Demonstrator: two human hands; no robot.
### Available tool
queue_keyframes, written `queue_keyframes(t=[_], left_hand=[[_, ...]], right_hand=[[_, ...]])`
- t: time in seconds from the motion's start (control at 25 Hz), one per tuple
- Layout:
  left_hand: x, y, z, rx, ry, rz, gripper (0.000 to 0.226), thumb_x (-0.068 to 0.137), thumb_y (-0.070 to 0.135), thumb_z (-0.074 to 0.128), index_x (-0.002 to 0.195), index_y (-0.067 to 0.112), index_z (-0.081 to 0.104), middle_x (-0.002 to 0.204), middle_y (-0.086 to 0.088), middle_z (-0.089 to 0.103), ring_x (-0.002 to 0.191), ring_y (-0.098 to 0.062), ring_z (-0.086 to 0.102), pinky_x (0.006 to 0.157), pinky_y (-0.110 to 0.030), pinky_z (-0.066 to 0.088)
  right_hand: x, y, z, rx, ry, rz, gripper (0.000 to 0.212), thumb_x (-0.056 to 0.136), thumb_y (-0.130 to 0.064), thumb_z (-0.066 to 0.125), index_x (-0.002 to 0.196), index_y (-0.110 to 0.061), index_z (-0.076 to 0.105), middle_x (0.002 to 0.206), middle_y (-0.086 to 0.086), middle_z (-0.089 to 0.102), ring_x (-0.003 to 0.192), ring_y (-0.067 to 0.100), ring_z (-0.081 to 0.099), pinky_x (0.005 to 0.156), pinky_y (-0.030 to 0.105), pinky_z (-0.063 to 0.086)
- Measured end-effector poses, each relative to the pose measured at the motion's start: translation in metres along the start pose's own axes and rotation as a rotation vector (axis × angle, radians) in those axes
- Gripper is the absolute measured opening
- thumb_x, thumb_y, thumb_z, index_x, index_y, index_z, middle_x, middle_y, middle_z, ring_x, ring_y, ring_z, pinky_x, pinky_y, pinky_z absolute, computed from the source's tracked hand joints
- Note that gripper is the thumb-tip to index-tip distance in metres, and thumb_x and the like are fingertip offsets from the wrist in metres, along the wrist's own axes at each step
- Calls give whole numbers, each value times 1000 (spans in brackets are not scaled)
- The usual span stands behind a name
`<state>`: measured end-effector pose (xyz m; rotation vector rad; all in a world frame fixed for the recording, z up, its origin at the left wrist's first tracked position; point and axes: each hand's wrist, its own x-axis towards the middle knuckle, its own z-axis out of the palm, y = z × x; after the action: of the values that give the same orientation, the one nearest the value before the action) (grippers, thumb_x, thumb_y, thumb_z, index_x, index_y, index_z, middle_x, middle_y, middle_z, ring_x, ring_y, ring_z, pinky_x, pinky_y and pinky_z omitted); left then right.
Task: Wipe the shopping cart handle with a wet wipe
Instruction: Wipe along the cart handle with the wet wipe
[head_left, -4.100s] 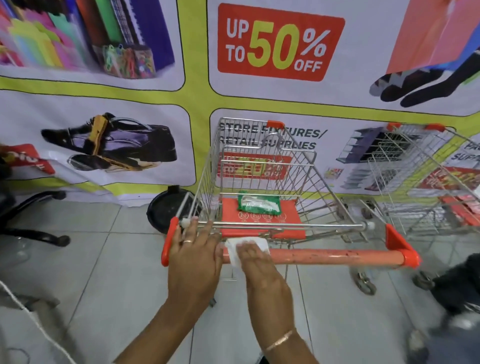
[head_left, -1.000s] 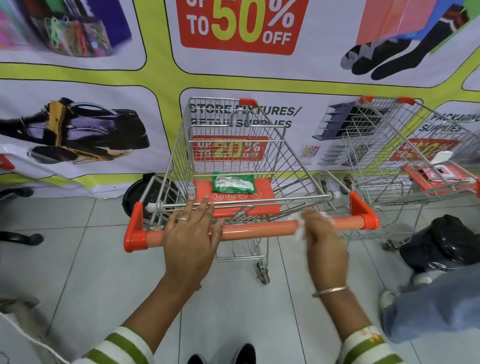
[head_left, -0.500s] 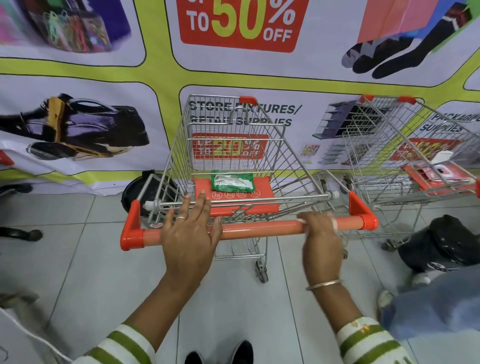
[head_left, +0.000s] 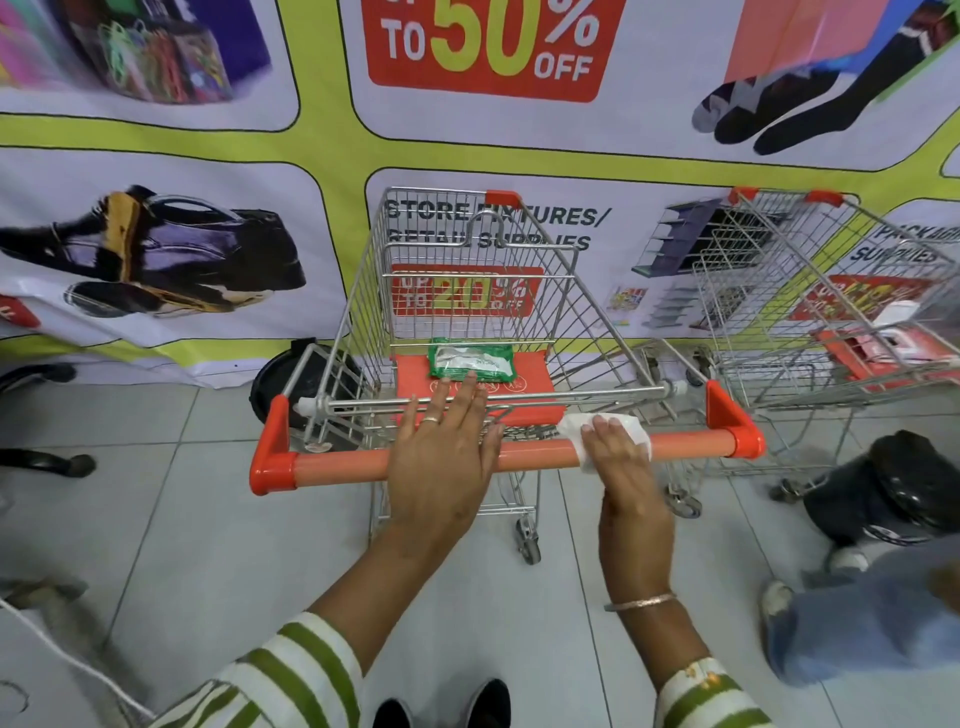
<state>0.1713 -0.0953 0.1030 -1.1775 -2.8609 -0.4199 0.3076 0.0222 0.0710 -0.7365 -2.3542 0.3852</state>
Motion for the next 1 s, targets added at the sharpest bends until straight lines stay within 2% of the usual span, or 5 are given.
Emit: queue_keyframes(t=[0.2, 0.44, 0.6, 0.8, 1.0], left_hand=[[-1, -2, 5, 50, 5, 1, 48, 96, 40, 26, 136, 20, 41, 146, 3, 41, 138, -18, 33, 115, -39, 20], [-3, 0, 2, 20, 34, -31, 46, 93, 37, 30, 126, 16, 54, 137, -1, 54, 130, -23, 45, 111, -44, 29], [-3, 5, 2, 42, 41, -26, 46, 93, 37, 29, 126, 18, 55, 134, 0, 56, 128, -22, 48, 110, -43, 30], [-4, 4, 0, 45, 80, -14, 40, 90, 33, 38, 117, 17, 62, 125, -2, 63, 120, -25, 56, 105, -45, 38], [-5, 6, -1, 48, 73, -10, 41, 91, 34, 37, 118, 16, 62, 125, -2, 64, 120, -25, 56, 105, -45, 38]], right_hand=[[13, 41, -19, 15, 146, 103, 40, 81, 22, 48, 111, -1, 62, 118, 6, 59, 114, 30, 58, 109, 37, 36], [9, 2, -8, 136, -10, -95, 44, 76, 22, 54, 107, -7, 66, 115, 6, 65, 111, 10, 57, 108, 19, 32], [30, 47, -49, 125, 9, 87, 37, 70, 21, 64, 100, 0, 67, 108, 13, 67, 101, 27, 64, 98, 3, 32], [37, 29, -40, 160, -155, -5, 31, 67, 15, 71, 95, 0, 70, 98, 17, 72, 96, 24, 66, 90, 20, 42], [51, 41, -50, 153, -179, 78, 31, 64, 12, 74, 92, -2, 71, 93, 18, 73, 89, 26, 65, 81, 16, 41]])
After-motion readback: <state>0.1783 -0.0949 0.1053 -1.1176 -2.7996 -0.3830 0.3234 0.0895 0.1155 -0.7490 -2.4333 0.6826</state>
